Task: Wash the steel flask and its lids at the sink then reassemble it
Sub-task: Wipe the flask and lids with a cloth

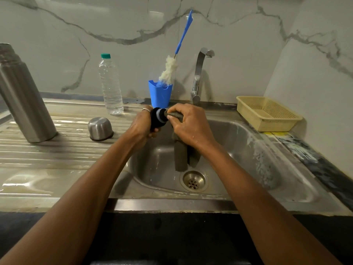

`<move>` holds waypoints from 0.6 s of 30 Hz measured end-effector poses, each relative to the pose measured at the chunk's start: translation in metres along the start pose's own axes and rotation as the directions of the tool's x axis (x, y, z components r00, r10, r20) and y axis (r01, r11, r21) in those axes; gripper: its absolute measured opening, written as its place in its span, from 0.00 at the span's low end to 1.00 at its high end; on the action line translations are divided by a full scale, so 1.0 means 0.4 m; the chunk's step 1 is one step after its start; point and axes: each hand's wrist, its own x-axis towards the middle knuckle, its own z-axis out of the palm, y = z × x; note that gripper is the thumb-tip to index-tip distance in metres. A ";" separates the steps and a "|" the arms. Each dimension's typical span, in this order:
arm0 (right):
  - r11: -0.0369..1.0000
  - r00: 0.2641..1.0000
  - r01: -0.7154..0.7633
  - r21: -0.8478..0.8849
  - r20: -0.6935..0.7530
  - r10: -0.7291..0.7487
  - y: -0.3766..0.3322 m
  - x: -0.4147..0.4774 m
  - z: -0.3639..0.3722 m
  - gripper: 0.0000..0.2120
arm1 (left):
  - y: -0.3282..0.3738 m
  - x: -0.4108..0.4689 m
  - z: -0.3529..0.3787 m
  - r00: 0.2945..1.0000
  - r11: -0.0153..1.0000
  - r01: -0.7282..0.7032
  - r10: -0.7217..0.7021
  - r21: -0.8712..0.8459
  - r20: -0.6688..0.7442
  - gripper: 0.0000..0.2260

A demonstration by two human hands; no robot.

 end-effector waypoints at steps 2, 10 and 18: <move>0.999 0.999 0.048 0.021 -0.009 -0.047 -0.010 -0.002 0.006 0.07 | 0.005 0.001 0.004 1.000 1.000 -0.017 0.017 0.008 -0.021 0.13; 0.999 0.998 0.034 -0.006 -0.051 -0.034 -0.003 0.003 0.004 0.06 | 0.009 0.002 0.001 0.999 1.000 -0.016 0.016 0.000 -0.045 0.14; 1.000 1.000 -0.013 -0.007 -0.001 0.013 0.003 -0.001 -0.001 0.06 | 0.004 -0.001 0.003 0.999 0.993 -0.045 0.048 0.108 -0.023 0.14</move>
